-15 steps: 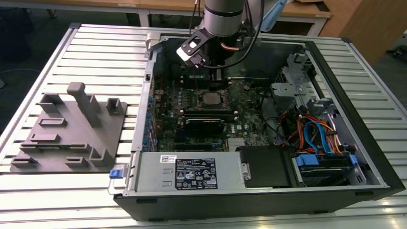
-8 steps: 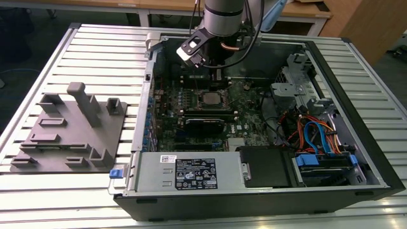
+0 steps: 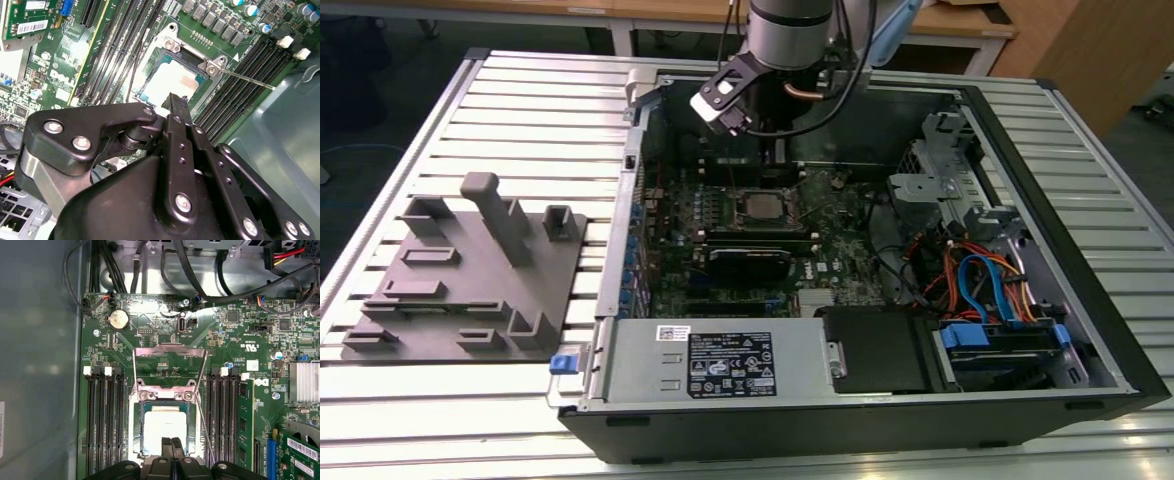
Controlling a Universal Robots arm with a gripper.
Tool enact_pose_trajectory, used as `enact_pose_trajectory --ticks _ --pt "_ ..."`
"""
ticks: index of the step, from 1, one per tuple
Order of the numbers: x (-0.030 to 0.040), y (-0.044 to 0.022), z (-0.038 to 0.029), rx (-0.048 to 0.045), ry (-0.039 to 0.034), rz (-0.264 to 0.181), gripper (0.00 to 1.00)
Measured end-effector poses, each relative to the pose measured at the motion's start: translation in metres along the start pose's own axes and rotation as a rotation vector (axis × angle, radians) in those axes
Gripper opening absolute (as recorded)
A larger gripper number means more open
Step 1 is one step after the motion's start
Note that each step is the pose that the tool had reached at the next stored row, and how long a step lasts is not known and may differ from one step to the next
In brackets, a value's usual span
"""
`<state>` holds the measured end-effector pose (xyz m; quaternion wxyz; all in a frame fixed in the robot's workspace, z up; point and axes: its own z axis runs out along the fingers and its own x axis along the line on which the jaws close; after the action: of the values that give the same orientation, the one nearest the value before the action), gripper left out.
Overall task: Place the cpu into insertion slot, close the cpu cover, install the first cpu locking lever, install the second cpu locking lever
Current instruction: 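Close the cpu cover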
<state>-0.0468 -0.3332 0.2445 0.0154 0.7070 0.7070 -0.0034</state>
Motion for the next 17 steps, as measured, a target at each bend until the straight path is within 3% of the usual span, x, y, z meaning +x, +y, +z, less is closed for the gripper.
enact_pose_trajectory --ticks 17 --pt "-0.0004 0.0003 -0.0154 0.0000 0.0000 0.000 0.10"
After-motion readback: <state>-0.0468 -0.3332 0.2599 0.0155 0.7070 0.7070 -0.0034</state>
